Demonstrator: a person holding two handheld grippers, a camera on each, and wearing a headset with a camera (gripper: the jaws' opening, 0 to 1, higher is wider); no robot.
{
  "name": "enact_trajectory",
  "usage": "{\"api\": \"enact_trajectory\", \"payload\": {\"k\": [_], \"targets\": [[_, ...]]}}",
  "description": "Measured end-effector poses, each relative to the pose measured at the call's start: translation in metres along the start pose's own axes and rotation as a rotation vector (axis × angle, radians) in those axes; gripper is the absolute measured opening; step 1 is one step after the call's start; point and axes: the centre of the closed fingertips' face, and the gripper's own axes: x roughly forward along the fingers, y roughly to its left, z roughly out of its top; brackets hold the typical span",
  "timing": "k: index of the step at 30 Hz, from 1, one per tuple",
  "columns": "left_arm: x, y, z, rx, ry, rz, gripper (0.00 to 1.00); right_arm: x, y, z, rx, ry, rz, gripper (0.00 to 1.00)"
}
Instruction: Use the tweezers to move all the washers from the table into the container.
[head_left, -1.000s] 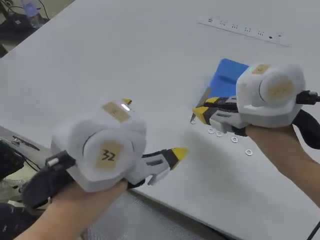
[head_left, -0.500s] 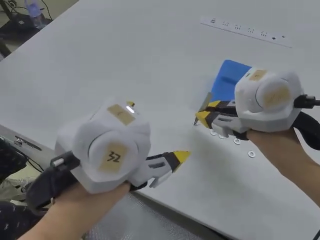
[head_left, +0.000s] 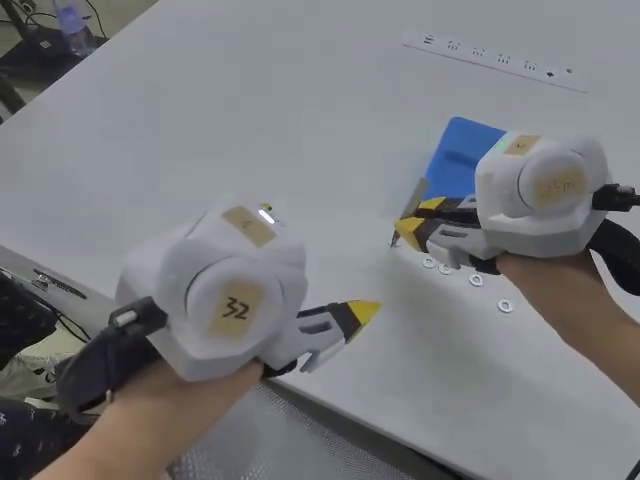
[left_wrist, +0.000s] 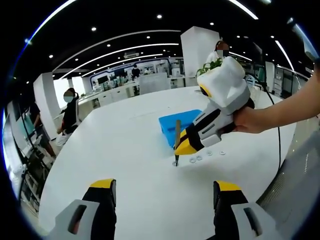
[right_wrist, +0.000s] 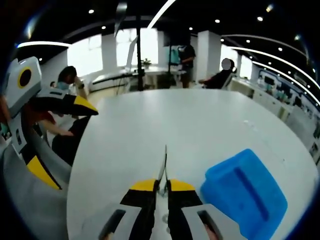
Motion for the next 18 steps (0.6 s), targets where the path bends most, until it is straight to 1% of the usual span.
{"api": "enact_trajectory", "payload": {"k": [3, 6, 11, 18], "targets": [[0.0001, -0.0002, -0.0010, 0.003, 0.006, 0.000, 0.81, -0.0001, 0.0003, 0.0003, 0.003, -0.002, 0.003, 0.04], [0.0005, -0.0001, -0.0015, 0.003, 0.008, -0.001, 0.80, 0.0001, 0.0002, 0.0006, -0.013, 0.000, 0.002, 0.04], [0.0009, 0.0005, -0.0021, 0.005, 0.010, 0.002, 0.80, 0.0008, -0.0004, 0.0012, -0.019, -0.001, 0.004, 0.05], [0.0012, 0.0013, -0.0036, 0.007, 0.015, 0.002, 0.80, 0.0003, 0.0024, 0.0019, -0.035, -0.002, 0.006, 0.03]]}}
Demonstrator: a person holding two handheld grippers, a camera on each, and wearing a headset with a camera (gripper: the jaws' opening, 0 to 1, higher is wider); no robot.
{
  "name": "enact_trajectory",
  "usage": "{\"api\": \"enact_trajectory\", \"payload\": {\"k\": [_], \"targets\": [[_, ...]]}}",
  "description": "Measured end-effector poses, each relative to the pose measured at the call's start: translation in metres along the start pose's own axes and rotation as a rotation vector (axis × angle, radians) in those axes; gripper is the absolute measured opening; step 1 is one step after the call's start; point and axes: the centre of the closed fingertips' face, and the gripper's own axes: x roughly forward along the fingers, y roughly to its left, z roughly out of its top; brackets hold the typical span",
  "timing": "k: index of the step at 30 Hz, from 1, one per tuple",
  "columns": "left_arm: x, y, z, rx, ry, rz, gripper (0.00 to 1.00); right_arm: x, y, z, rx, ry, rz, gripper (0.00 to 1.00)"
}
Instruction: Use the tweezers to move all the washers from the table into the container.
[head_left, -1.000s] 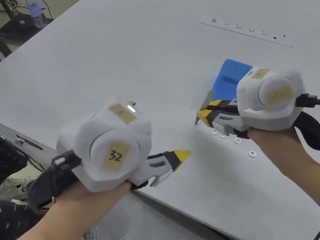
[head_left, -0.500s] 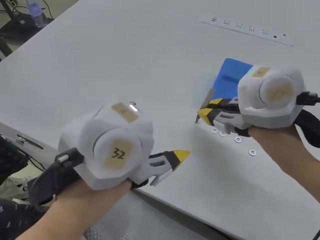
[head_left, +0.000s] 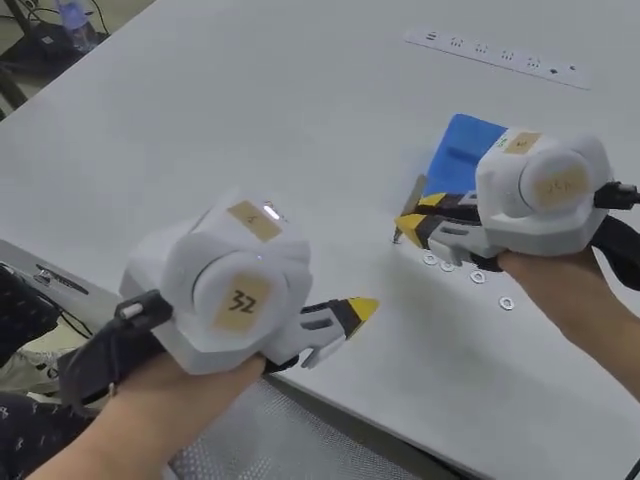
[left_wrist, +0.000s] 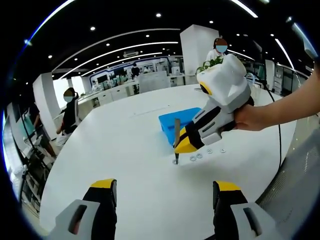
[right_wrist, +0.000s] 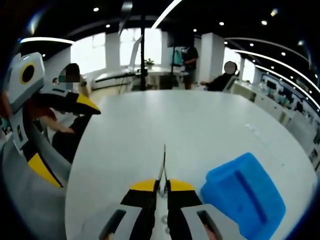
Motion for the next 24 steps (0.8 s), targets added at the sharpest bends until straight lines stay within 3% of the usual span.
{"api": "enact_trajectory", "payload": {"k": [24], "targets": [[0.0003, 0.0012, -0.0014, 0.002, 0.009, 0.006, 0.79, -0.0022, -0.0042, 0.0026, 0.013, 0.009, 0.009, 0.03]]}}
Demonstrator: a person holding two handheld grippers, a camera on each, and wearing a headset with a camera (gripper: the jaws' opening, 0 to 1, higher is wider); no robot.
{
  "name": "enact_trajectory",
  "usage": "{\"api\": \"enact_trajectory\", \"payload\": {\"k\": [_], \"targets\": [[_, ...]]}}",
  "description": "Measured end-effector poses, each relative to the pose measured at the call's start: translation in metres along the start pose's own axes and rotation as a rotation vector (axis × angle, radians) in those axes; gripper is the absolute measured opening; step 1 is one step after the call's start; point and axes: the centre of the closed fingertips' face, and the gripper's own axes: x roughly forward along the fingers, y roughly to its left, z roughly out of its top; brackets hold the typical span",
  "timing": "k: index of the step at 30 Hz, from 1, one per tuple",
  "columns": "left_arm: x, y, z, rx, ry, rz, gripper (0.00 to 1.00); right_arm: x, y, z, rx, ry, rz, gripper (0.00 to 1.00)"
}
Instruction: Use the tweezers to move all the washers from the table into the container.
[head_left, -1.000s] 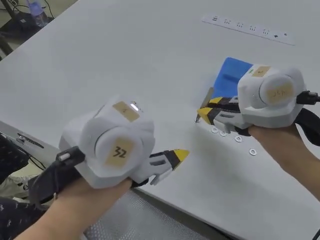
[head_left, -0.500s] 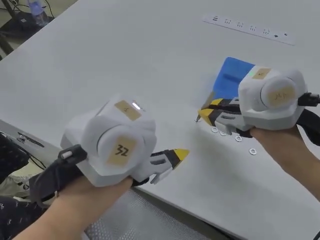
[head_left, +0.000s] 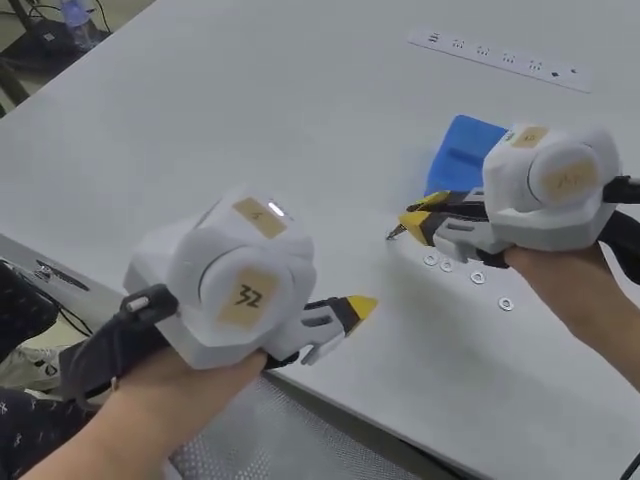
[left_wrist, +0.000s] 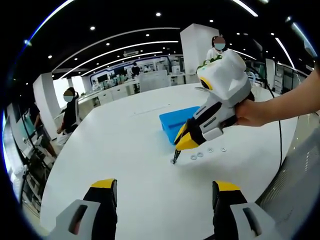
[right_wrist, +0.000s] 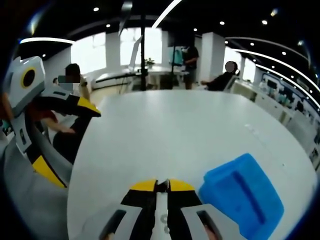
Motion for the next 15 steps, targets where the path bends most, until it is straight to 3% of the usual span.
{"api": "enact_trajectory", "payload": {"k": [3, 9, 15], "targets": [[0.0001, -0.0005, -0.0001, 0.002, 0.002, -0.001, 0.79, -0.0001, 0.0018, 0.0012, 0.007, 0.008, 0.011, 0.03], [0.0009, -0.0012, -0.0015, 0.005, 0.010, -0.004, 0.79, 0.0007, 0.0023, 0.0023, -0.071, 0.049, 0.006, 0.03], [0.0010, -0.0012, -0.0018, 0.006, 0.015, -0.003, 0.79, 0.0020, 0.0023, 0.0011, -0.055, 0.081, 0.009, 0.03]]}}
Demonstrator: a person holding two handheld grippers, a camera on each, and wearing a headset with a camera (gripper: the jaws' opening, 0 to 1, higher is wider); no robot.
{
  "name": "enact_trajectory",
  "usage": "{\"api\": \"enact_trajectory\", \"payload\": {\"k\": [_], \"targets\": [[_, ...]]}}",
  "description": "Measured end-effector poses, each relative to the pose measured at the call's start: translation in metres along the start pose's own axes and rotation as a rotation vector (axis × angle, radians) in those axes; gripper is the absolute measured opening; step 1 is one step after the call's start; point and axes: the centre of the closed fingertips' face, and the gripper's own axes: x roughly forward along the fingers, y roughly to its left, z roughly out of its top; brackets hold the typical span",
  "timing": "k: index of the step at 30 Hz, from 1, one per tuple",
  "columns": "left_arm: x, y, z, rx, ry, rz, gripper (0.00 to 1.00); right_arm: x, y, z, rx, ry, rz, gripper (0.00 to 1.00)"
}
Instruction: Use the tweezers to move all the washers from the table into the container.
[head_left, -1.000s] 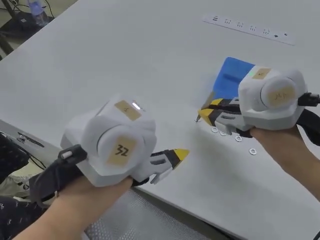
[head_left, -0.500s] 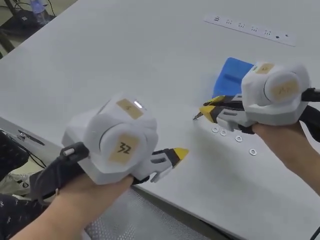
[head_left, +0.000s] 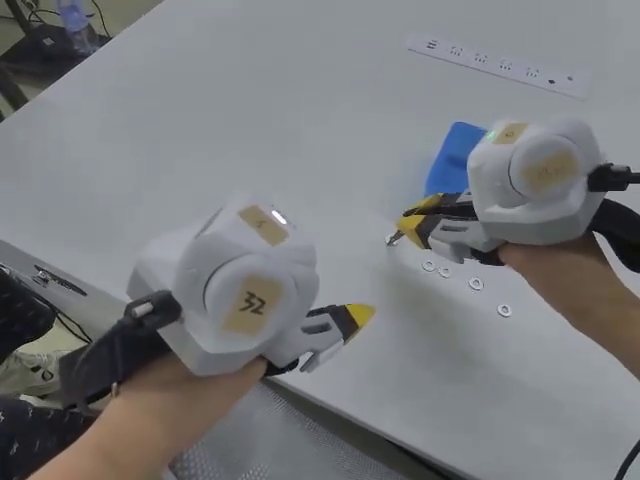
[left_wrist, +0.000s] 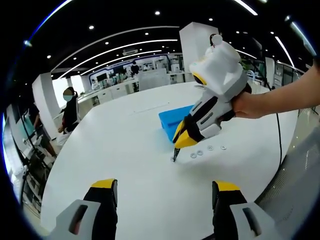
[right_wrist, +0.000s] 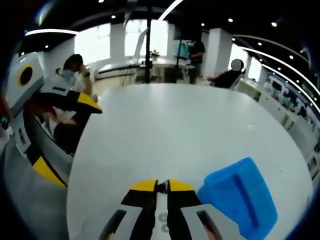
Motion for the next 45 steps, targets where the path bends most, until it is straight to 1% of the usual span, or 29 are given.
{"api": "enact_trajectory", "payload": {"k": [2, 6, 10, 12, 14, 18, 19, 21, 22, 23, 24, 25, 29, 31, 32, 33, 34, 36, 38, 39, 40, 41, 45], "targets": [[0.000, 0.000, 0.000, 0.002, 0.000, 0.000, 0.79, -0.002, 0.002, 0.001, 0.001, 0.000, 0.002, 0.03], [0.000, -0.001, 0.001, 0.003, -0.002, -0.006, 0.79, -0.011, 0.005, 0.007, -0.001, -0.021, -0.007, 0.02], [0.000, -0.003, 0.001, 0.009, -0.006, -0.014, 0.81, -0.027, 0.003, 0.016, -0.011, -0.041, -0.031, 0.02], [-0.001, -0.003, 0.005, 0.009, -0.024, -0.011, 0.82, -0.034, 0.002, 0.019, -0.008, -0.048, -0.041, 0.02], [-0.001, -0.004, 0.005, 0.005, -0.025, -0.015, 0.83, -0.042, -0.001, 0.022, -0.006, -0.057, -0.057, 0.02], [-0.002, -0.005, 0.007, 0.004, -0.035, -0.020, 0.85, -0.054, -0.009, 0.027, -0.007, -0.074, -0.095, 0.02], [-0.002, -0.005, 0.009, -0.002, -0.045, -0.023, 0.87, -0.057, -0.012, 0.028, -0.007, -0.078, -0.106, 0.02], [-0.003, -0.006, 0.012, -0.013, -0.070, -0.024, 0.90, -0.064, -0.020, 0.032, -0.002, -0.095, -0.138, 0.02], [-0.003, -0.005, 0.013, -0.014, -0.071, -0.022, 0.91, -0.068, -0.027, 0.034, 0.005, -0.106, -0.163, 0.02], [-0.003, -0.005, 0.013, -0.016, -0.072, -0.020, 0.91, -0.071, -0.031, 0.035, 0.009, -0.114, -0.176, 0.02], [-0.003, -0.005, 0.014, -0.022, -0.081, -0.021, 0.91, -0.073, -0.037, 0.038, 0.021, -0.131, -0.205, 0.02], [-0.004, -0.005, 0.015, -0.026, -0.088, -0.023, 0.92, -0.074, -0.042, 0.039, 0.028, -0.138, -0.223, 0.02], [-0.004, -0.006, 0.015, -0.024, -0.084, -0.021, 0.93, -0.072, -0.056, 0.033, 0.052, -0.126, -0.248, 0.02], [-0.004, -0.006, 0.017, -0.025, -0.098, -0.021, 0.94, -0.066, -0.064, 0.029, 0.067, -0.116, -0.261, 0.02], [-0.004, -0.006, 0.018, -0.026, -0.101, -0.021, 0.96, -0.066, -0.067, 0.027, 0.078, -0.110, -0.267, 0.02], [-0.004, -0.006, 0.018, -0.030, -0.105, -0.020, 0.97, -0.062, -0.070, 0.025, 0.086, -0.105, -0.267, 0.02], [-0.004, -0.005, 0.019, -0.032, -0.112, -0.016, 0.99, -0.058, -0.074, 0.021, 0.098, -0.093, -0.269, 0.03], [-0.005, 0.000, 0.019, -0.028, -0.113, 0.010, 0.99, -0.051, -0.081, 0.018, 0.099, -0.085, -0.278, 0.03], [-0.005, 0.002, 0.019, -0.032, -0.113, 0.017, 0.99, -0.043, -0.085, 0.014, 0.112, -0.068, -0.272, 0.03], [-0.005, 0.001, 0.020, -0.041, -0.116, 0.011, 0.99, -0.041, -0.086, 0.013, 0.114, -0.069, -0.272, 0.03], [-0.005, 0.001, 0.020, -0.044, -0.116, 0.009, 0.99, -0.034, -0.087, 0.011, 0.123, -0.061, -0.261, 0.03], [-0.005, 0.001, 0.019, -0.042, -0.112, 0.011, 0.99, -0.031, -0.088, 0.009, 0.129, -0.054, -0.257, 0.03], [-0.004, 0.001, 0.017, -0.040, -0.103, 0.009, 0.99, -0.022, -0.092, 0.003, 0.146, -0.030, -0.241, 0.03]]}}
